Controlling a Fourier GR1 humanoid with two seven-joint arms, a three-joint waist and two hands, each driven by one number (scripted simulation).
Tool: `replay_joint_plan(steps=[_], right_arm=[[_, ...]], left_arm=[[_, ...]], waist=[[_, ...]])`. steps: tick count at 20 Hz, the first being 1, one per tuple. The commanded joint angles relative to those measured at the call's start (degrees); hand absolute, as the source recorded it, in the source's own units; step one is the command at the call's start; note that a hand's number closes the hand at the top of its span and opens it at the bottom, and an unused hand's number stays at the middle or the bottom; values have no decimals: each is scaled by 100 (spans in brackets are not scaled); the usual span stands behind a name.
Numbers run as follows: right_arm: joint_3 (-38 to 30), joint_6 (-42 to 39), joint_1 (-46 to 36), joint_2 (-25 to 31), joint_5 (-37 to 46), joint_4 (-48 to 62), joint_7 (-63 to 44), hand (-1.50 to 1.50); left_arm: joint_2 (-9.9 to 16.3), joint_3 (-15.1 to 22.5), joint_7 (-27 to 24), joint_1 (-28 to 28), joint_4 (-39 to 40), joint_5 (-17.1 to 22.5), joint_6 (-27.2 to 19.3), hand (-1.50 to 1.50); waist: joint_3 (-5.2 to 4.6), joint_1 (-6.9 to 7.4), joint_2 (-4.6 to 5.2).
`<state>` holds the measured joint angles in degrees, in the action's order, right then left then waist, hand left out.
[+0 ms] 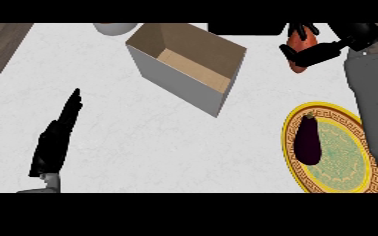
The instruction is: Pick the sweet potato from the plate and place it in the cardboard box
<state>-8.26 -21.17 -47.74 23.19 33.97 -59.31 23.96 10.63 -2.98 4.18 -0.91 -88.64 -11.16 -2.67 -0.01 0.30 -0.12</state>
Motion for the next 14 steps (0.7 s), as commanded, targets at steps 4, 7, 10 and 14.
replay_joint_plan(steps=[4, 7, 10, 14], right_arm=[[147, -320, -494, -722, -356, -767, -1087, 150], [257, -205, -1084, -969, -203, -437, -1624, 150], [430, 132, -1572, -1300, 71, 257, -1769, 150], [548, 472, -1765, -1537, 302, 949, -1638, 150]], left_arm=[[43, -112, -18, -63, -30, 74, 122, 0], [-119, 104, 166, 13, -108, -89, 45, 0], [-62, 5, -54, 2, -29, -9, 113, 0], [-229, 212, 113, -137, -246, -156, 41, 0]], waist=[[-2, -4, -2], [-2, 24, 6], [-3, 79, 30], [-1, 118, 42]])
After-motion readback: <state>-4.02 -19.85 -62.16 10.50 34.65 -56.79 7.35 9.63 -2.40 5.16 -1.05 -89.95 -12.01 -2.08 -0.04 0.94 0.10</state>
